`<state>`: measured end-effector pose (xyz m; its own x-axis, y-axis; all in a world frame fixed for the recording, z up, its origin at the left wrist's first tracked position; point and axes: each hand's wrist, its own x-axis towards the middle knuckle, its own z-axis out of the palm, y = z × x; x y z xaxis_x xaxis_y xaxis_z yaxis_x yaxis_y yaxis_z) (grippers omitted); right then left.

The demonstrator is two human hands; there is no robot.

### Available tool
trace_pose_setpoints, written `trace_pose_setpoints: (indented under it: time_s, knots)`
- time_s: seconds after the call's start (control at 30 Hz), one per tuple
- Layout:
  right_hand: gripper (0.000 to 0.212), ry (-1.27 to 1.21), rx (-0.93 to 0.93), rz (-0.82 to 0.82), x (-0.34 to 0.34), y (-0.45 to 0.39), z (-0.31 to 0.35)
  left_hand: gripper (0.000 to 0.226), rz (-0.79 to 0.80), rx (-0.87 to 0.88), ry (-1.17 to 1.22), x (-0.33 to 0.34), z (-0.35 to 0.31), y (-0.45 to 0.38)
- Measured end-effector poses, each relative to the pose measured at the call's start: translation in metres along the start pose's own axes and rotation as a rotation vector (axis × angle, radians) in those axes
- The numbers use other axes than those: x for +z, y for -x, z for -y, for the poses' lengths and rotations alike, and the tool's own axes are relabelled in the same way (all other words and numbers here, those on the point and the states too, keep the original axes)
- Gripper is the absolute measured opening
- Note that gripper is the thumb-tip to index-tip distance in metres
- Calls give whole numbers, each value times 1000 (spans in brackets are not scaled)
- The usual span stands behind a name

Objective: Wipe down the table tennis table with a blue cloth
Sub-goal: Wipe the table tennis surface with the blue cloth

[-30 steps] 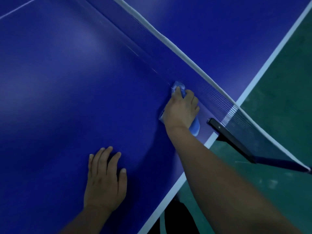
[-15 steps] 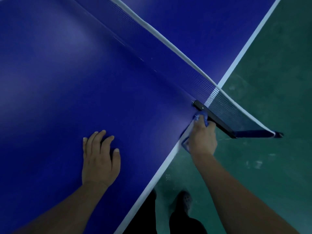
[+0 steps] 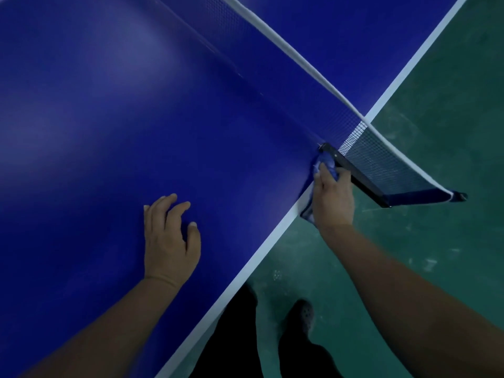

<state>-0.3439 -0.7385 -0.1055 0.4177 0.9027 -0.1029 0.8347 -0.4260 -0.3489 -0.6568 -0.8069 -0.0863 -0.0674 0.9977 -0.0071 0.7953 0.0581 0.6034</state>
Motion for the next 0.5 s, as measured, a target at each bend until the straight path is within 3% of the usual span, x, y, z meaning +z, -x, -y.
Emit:
trace_pose_setpoints:
  time_s: [0.1, 0.17, 0.33, 0.5]
  knots:
    - [35, 148, 124, 259, -7, 20, -44, 38, 30, -13, 49, 8, -11, 17]
    - [37, 102, 233, 346, -17, 33, -73, 43, 66, -10, 84, 14, -21, 27]
    - [34, -23, 49, 235, -49, 68, -106, 49, 133, 1, 175, 32, -66, 38]
    - [32, -105, 53, 207, -87, 80, -135, 38, 261, 29, 254, 58, -124, 45]
